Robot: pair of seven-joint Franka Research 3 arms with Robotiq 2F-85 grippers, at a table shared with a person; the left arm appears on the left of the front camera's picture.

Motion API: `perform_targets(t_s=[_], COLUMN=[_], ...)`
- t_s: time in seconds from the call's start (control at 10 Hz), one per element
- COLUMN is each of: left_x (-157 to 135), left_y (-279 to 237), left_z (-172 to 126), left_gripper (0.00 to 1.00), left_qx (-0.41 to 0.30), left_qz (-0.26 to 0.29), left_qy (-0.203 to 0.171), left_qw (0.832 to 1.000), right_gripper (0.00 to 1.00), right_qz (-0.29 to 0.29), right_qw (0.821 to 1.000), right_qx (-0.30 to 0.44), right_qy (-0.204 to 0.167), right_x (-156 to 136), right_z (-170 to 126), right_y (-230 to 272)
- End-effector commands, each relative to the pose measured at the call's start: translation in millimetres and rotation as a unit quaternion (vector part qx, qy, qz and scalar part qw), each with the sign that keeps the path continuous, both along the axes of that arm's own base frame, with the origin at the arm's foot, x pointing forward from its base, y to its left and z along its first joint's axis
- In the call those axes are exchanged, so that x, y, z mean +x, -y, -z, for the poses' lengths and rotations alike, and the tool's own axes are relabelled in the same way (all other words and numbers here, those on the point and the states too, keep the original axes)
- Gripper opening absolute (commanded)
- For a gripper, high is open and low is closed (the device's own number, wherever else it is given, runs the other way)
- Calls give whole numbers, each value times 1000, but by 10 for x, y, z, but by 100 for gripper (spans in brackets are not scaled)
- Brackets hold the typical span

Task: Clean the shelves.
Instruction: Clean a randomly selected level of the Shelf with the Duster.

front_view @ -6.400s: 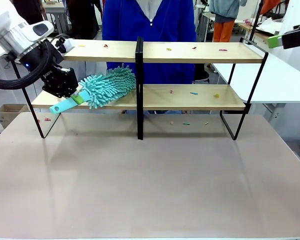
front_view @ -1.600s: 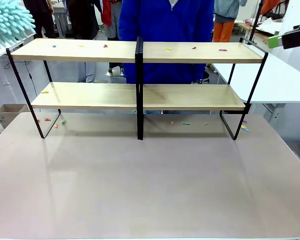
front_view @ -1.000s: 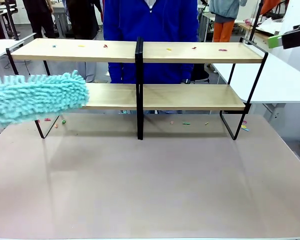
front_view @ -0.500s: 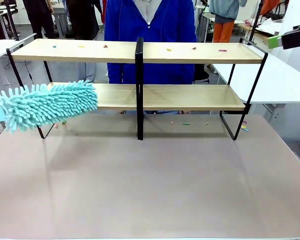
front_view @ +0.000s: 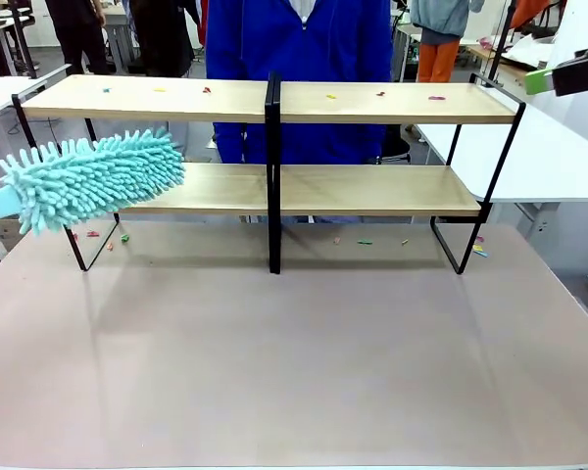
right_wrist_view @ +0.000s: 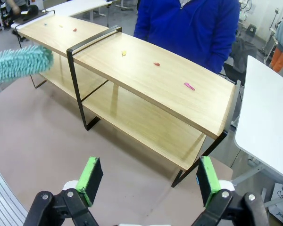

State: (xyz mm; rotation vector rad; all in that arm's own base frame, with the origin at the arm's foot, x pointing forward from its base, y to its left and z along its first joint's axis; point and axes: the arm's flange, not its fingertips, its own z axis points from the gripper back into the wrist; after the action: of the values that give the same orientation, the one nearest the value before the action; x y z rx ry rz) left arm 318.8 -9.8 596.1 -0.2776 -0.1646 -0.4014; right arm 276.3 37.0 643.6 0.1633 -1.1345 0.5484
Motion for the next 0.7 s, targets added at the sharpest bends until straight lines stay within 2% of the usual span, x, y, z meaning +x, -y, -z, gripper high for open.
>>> perform_targets(t_s=[0.0,0.4,0.6], left_x=[49,318,330], left_y=[86,201,272], left_z=[129,338,382], left_gripper=[12,12,12], left_qx=[56,115,156], left_qz=[-70,-126,-157], left_qy=[4,15,28], left_qw=[996,985,975], right_gripper=[100,100,100], right_qz=[1,1,1], right_qw=[1000,1000,1000], right_qx=[3,3,3], right_qy=[0,0,0], right_x=[6,6,6], right_z=[-3,-3,-3], right_y=[8,8,8])
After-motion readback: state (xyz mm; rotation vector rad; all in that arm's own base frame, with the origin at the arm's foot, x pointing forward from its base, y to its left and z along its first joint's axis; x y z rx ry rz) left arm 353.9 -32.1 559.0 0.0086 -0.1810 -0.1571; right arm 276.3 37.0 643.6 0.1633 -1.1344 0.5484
